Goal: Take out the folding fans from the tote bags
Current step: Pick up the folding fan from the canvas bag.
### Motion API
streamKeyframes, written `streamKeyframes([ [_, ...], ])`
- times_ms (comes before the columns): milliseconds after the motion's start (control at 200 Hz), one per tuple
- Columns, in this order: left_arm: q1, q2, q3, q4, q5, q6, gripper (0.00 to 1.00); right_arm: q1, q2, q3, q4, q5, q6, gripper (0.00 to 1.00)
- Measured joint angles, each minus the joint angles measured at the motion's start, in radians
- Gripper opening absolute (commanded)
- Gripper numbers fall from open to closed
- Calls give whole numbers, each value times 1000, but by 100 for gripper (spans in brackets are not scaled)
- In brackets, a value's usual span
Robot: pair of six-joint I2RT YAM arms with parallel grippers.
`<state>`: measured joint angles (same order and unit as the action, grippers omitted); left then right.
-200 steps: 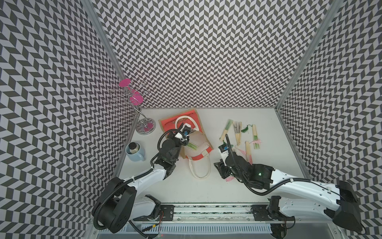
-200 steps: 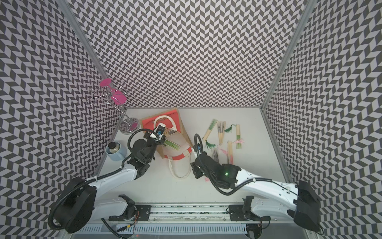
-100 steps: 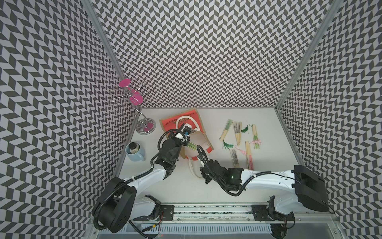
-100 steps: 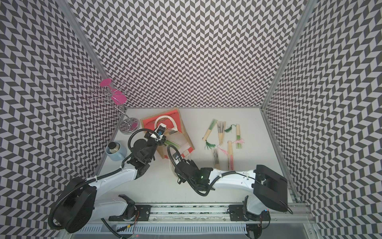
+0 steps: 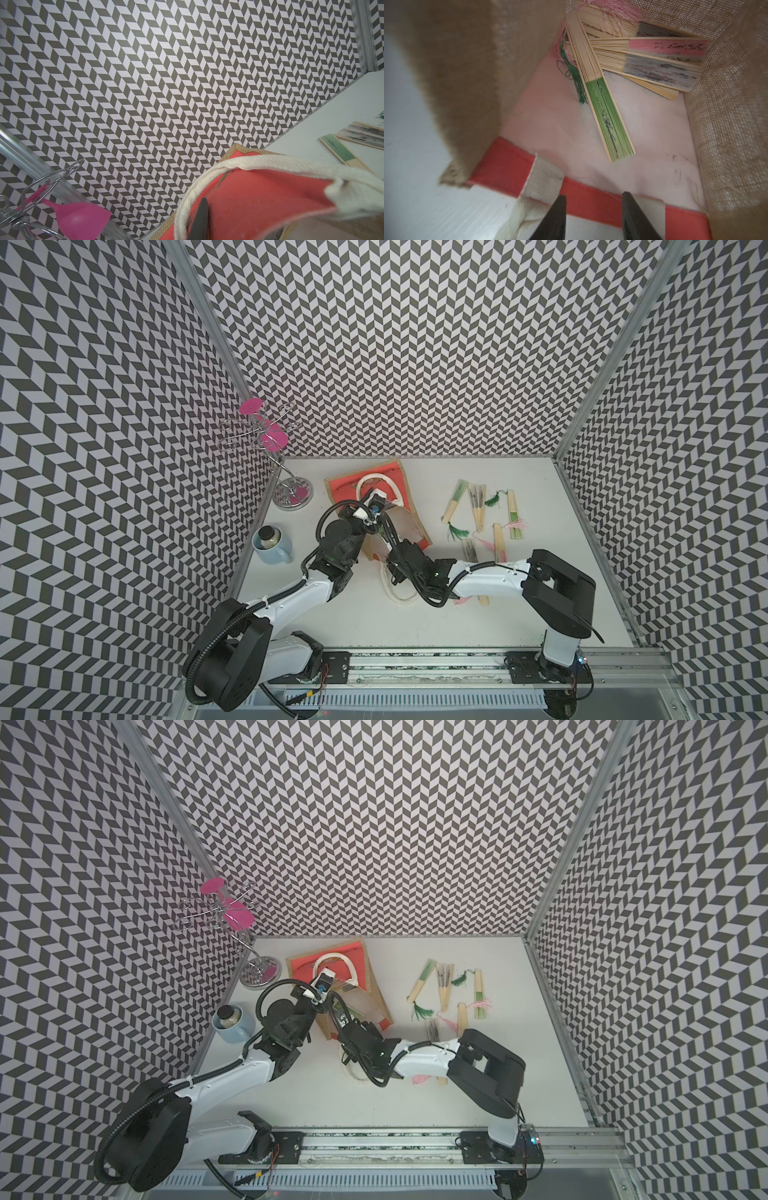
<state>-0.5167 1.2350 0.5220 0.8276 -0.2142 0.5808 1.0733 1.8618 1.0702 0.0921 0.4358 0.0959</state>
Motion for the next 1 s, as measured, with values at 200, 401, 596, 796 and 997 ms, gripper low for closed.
streamKeyframes([
  [200, -2, -1, 0, -2, 30, 0, 0, -48, 80, 34, 40, -21, -40, 55],
  [401, -7, -4, 0, -10, 49, 1, 0, -93, 146, 75, 65, -30, -89, 59],
  [596, -7, -7, 0, -13, 56, 1, 0, -115, 195, 127, 69, -44, -142, 57],
  [796, -7, -7, 0, -13, 56, 1, 0, -121, 227, 161, 69, -85, -179, 54],
  [997, -7, -8, 0, -14, 56, 1, 0, -122, 266, 195, 60, -100, -188, 47],
])
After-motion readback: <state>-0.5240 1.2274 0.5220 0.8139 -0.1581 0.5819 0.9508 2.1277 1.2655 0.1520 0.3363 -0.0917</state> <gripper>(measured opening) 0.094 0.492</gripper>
